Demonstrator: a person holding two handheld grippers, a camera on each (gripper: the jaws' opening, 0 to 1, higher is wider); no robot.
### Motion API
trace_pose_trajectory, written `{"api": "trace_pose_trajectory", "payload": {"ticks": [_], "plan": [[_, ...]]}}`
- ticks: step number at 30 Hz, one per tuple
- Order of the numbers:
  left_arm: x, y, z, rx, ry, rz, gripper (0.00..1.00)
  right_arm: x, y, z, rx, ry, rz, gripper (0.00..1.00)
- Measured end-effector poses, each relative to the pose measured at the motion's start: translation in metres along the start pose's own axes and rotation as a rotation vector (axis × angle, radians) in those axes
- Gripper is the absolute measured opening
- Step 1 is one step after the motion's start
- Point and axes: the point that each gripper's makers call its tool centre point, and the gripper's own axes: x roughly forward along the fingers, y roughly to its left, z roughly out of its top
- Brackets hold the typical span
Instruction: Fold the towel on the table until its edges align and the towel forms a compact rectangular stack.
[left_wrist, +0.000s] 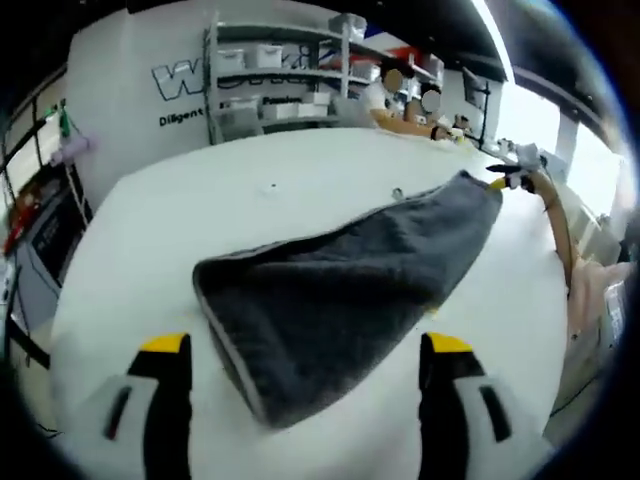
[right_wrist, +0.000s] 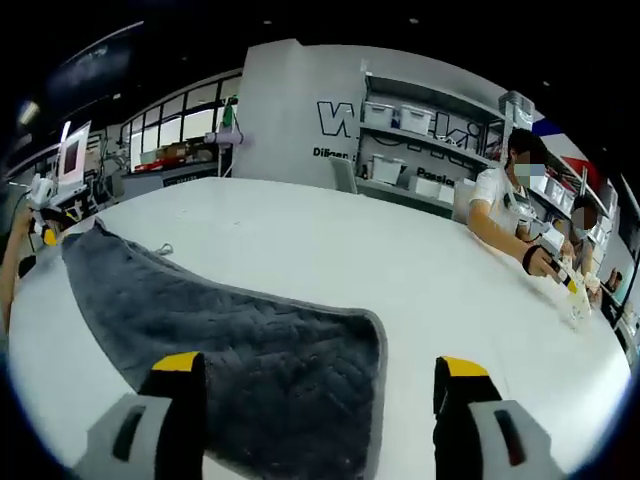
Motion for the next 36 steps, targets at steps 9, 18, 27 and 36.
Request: {"api": "trace_pose_trajectory", "payload": {"ticks": [9, 18, 27, 36], "plan": [[-0.013, 0.006, -0.022, -0.015, -0.007, 0.074, 0.96, 0.004, 0.001, -0.002, 0.008, 0.003, 0.015, 0.96], [-0.017, 0.01, -0.035, -0.089, -0.039, 0.039, 0.58, 0.005, 0.01, -0.002, -0.001, 0.002, 0.032, 0.92], [-0.01, 0.016, -0.037, -0.088, -0.051, 0.049, 0.23, 0.01, 0.007, -0.003, -0.007, 0.017, 0.038, 0.9], [-0.008, 0.018, -0.037, -0.051, -0.032, 0.063, 0.04, 0.007, 0.011, -0.004, -0.013, 0.015, 0.034, 0.89]]}}
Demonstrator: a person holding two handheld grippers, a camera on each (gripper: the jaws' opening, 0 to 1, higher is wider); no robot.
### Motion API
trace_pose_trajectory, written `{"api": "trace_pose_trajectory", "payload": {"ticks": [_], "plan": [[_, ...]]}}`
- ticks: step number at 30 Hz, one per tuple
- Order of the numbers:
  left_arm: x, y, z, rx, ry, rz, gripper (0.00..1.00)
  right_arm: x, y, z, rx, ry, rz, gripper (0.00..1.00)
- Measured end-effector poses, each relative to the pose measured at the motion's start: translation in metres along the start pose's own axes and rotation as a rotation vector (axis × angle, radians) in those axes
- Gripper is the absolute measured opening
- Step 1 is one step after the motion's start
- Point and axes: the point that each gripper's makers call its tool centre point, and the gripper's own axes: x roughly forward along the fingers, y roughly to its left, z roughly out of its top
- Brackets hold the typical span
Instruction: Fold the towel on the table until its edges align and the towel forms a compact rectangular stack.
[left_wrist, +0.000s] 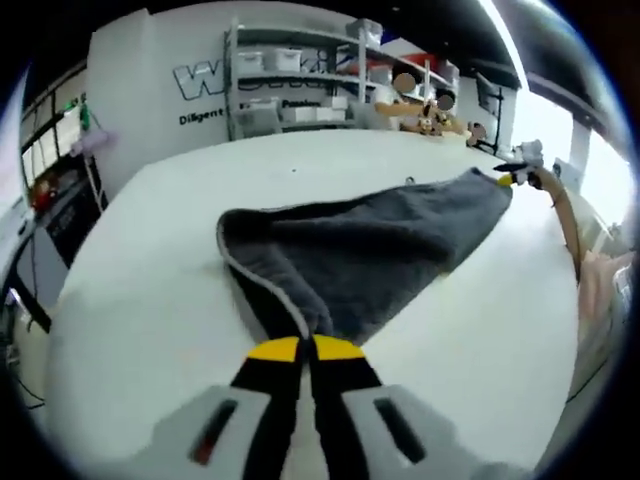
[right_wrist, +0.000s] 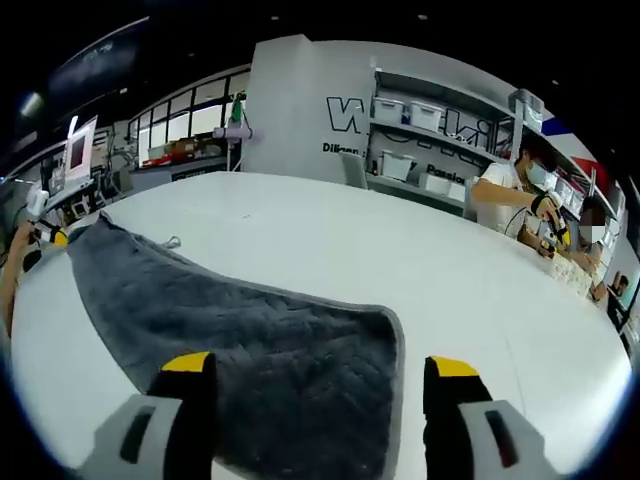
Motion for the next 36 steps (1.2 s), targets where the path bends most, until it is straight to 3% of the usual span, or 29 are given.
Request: {"api": "trace_pose_trajectory", "payload": {"ticks": [3, 17, 31, 36], "plan": [[-0.005, 0.011, 0.005, 0.016, 0.002, 0.054, 0.04, 0.0, 0.0, 0.0, 0.0, -0.001, -0.002, 0.89], [-0.03, 0.034, 0.034, 0.035, -0.043, 0.105, 0.04, 0.004, -0.003, -0.004, -0.007, 0.027, -0.001, 0.88], [-0.028, 0.079, -0.027, -0.035, 0.147, 0.233, 0.04, 0.006, -0.012, -0.004, -0.012, 0.038, -0.012, 0.88], [-0.024, 0.085, -0.032, -0.03, 0.153, 0.262, 0.12, 0.004, -0.008, -0.006, -0.013, 0.037, -0.015, 0.88]]}}
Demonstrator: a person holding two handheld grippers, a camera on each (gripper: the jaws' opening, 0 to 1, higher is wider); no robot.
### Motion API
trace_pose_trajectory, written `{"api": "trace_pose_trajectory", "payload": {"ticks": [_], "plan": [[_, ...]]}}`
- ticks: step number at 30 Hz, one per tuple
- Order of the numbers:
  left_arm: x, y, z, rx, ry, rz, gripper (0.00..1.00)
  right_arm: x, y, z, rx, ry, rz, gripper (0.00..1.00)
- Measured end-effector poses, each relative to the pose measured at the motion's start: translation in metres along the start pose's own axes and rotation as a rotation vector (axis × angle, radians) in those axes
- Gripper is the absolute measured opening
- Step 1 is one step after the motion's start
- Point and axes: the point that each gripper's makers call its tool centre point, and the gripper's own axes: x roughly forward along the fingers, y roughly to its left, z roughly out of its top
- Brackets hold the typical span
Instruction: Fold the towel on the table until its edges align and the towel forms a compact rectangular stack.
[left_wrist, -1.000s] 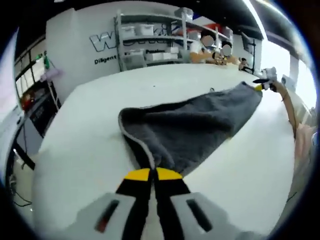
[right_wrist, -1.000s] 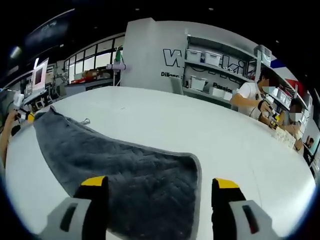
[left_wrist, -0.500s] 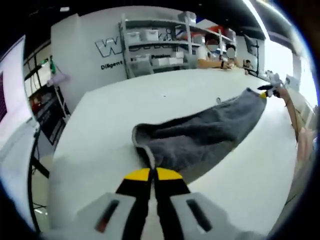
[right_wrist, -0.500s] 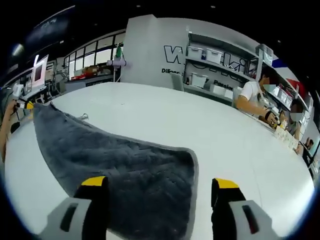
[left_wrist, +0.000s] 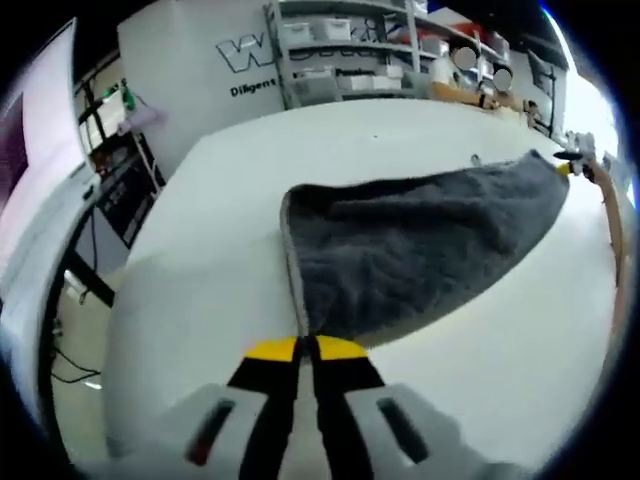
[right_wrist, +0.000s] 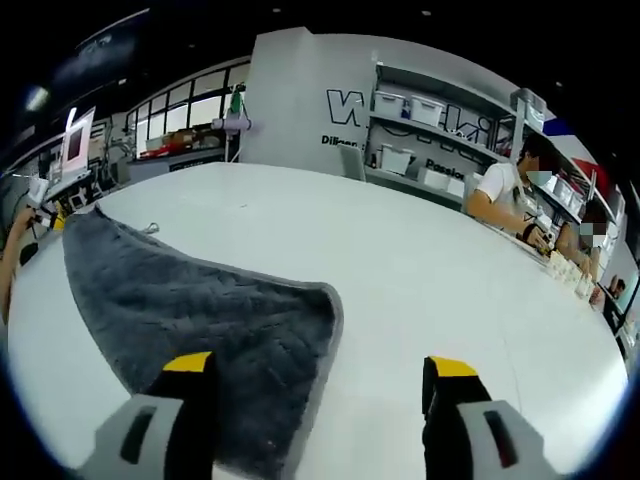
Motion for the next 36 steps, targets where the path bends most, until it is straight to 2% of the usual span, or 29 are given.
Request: {"api": "trace_pose_trajectory", "payload": {"ticks": [5, 10, 13, 14, 17, 19, 21, 23, 26, 29, 33, 35, 36], "plan": [[-0.009, 0.003, 0.007, 0.009, -0.024, 0.03, 0.37, 0.0, 0.002, 0.0, -0.001, 0.001, 0.004, 0.88], [-0.018, -0.008, 0.014, 0.015, -0.047, 0.008, 0.54, -0.001, 0.003, 0.0, 0.0, 0.001, 0.004, 0.88], [-0.026, -0.016, 0.019, 0.022, -0.06, 0.007, 0.68, -0.002, 0.005, 0.0, 0.0, 0.0, 0.006, 0.88], [-0.029, -0.019, 0.023, 0.022, -0.068, 0.0, 0.74, -0.002, 0.006, -0.001, 0.0, -0.001, 0.008, 0.88], [-0.032, -0.031, 0.038, 0.022, -0.122, -0.033, 0.83, -0.001, 0.006, -0.001, -0.002, 0.003, 0.01, 0.88], [-0.032, -0.044, 0.049, 0.011, -0.163, -0.079, 0.87, -0.001, 0.006, 0.0, -0.003, 0.002, 0.012, 0.88], [-0.029, -0.065, 0.064, -0.005, -0.217, -0.167, 0.91, -0.001, 0.007, 0.0, -0.004, 0.002, 0.017, 0.88], [-0.026, -0.08, 0.078, -0.033, -0.265, -0.229, 0.96, -0.002, 0.009, 0.0, -0.004, 0.001, 0.022, 0.89], [-0.019, -0.099, 0.094, -0.019, -0.294, -0.286, 0.99, -0.001, 0.012, -0.002, -0.007, 0.011, 0.038, 0.9], [-0.01, -0.11, 0.107, -0.021, -0.299, -0.302, 0.99, -0.002, 0.016, -0.003, -0.01, 0.015, 0.047, 0.91], [-0.002, -0.119, 0.119, 0.023, -0.302, -0.298, 0.99, -0.005, 0.019, 0.0, -0.013, 0.003, 0.058, 0.92], [-0.002, -0.121, 0.119, 0.029, -0.316, -0.297, 0.99, -0.007, 0.022, 0.002, -0.012, -0.008, 0.065, 0.92], [-0.002, -0.121, 0.123, 0.02, -0.357, -0.294, 0.99, -0.007, 0.025, 0.004, -0.013, -0.014, 0.073, 0.92]]}}
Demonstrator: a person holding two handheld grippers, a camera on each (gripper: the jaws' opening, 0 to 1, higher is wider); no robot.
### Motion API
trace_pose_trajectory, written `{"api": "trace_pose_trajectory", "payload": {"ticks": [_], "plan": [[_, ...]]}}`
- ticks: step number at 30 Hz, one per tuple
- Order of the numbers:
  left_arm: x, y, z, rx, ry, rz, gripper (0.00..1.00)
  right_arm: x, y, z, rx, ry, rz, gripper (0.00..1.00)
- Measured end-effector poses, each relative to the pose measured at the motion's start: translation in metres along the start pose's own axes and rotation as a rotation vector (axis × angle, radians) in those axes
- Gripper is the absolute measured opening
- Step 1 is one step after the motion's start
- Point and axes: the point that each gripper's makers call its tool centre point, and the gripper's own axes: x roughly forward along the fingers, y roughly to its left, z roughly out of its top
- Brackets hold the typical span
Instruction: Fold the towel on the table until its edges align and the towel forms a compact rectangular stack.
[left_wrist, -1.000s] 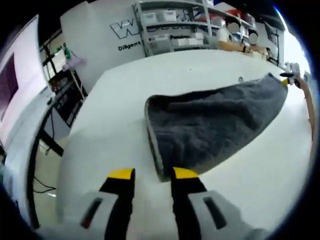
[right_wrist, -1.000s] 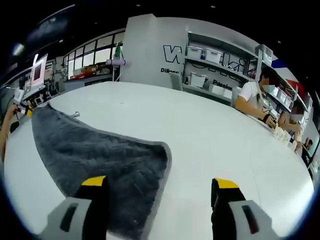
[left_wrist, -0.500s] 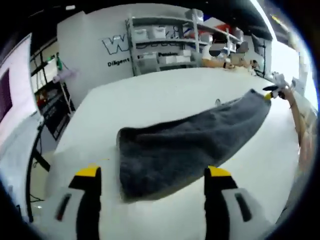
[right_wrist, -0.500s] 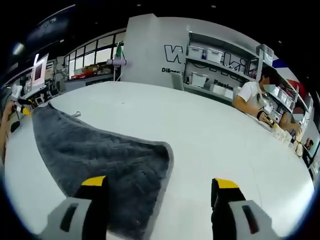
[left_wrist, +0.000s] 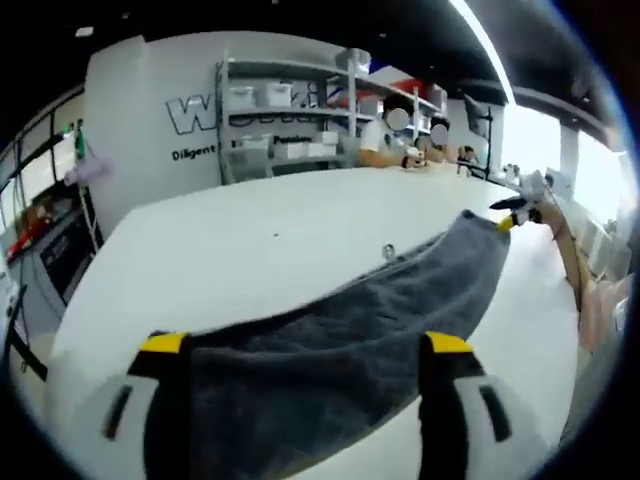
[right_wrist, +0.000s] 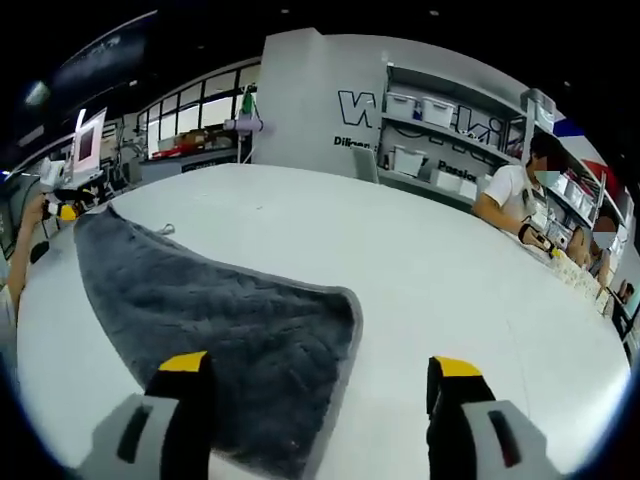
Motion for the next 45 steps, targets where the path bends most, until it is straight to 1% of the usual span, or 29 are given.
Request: {"api": "trace_pose_trajectory", "payload": {"ticks": [1, 3, 4, 5, 6, 7, 8, 9, 13, 17, 18, 19, 23, 25, 29, 31, 35, 37, 40, 43, 45], "plan": [[0.0, 0.0, 0.0, -0.002, -0.008, 0.0, 0.99, 0.0, 0.001, 0.0, 0.0, -0.001, 0.002, 0.92], [-0.001, 0.007, -0.005, -0.026, -0.014, 0.004, 0.99, 0.0, 0.005, 0.005, -0.009, -0.012, 0.019, 0.92], [-0.002, 0.008, -0.007, -0.023, -0.011, 0.011, 0.99, 0.0, 0.006, 0.006, -0.011, -0.014, 0.024, 0.92], [-0.005, 0.01, -0.013, -0.014, -0.009, 0.039, 0.99, 0.0, 0.012, 0.006, -0.018, -0.02, 0.037, 0.92], [-0.006, 0.011, -0.013, -0.012, -0.01, 0.046, 0.99, 0.0, 0.014, 0.007, -0.02, -0.022, 0.041, 0.91], [-0.008, 0.013, -0.016, -0.005, -0.005, 0.058, 0.99, -0.001, 0.017, 0.008, -0.02, -0.027, 0.046, 0.9], [-0.012, 0.018, -0.023, 0.02, 0.025, 0.085, 0.99, -0.001, 0.019, 0.008, -0.021, -0.033, 0.051, 0.89], [-0.012, 0.02, -0.024, 0.024, 0.025, 0.089, 0.99, -0.002, 0.021, 0.009, -0.022, -0.038, 0.055, 0.87], [-0.019, 0.024, -0.025, 0.038, 0.03, 0.105, 0.99, 0.0, 0.036, 0.018, -0.017, -0.079, 0.127, 0.82], [-0.024, 0.02, -0.019, 0.035, 0.001, 0.084, 0.99, 0.005, 0.061, 0.034, -0.002, -0.122, 0.238, 0.81], [-0.025, 0.019, -0.018, 0.036, -0.004, 0.083, 0.99, 0.007, 0.067, 0.038, -0.007, -0.123, 0.262, 0.8], [-0.025, 0.019, -0.017, 0.037, -0.008, 0.084, 0.99, 0.008, 0.07, 0.039, -0.01, -0.123, 0.271, 0.8], [-0.025, 0.014, -0.018, 0.051, -0.004, 0.08, 0.99, 0.018, 0.091, 0.055, -0.073, -0.101, 0.307, 0.79], [-0.024, 0.011, -0.019, 0.057, 0.002, 0.069, 0.99, 0.021, 0.097, 0.069, -0.102, -0.109, 0.309, 0.79], [-0.024, 0.008, -0.019, 0.06, 0.002, 0.059, 0.99, 0.028, 0.119, 0.097, -0.194, -0.107, 0.347, 0.74], [-0.024, 0.007, -0.019, 0.061, 0.002, 0.058, 0.99, 0.032, 0.131, 0.108, -0.224, -0.108, 0.364, 0.73], [-0.025, 0.009, -0.019, 0.062, 0.005, 0.064, 0.99, 0.045, 0.17, 0.124, -0.283, -0.099, 0.449, 0.65], [-0.025, 0.01, -0.019, 0.066, 0.008, 0.062, 0.99, 0.054, 0.185, 0.128, -0.307, -0.084, 0.477, 0.63], [-0.026, 0.005, -0.018, 0.077, 0.008, 0.053, 0.99, 0.073, 0.214, 0.134, -0.344, -0.064, 0.525, 0.61], [-0.027, 0.002, -0.017, 0.085, 0.005, 0.047, 0.99, 0.089, 0.244, 0.137, -0.379, -0.041, 0.583, 0.54], [-0.027, 0.001, -0.016, 0.09, 0.003, 0.045, 0.99, 0.098, 0.259, 0.135, -0.398, -0.019, 0.612, 0.5]]}}
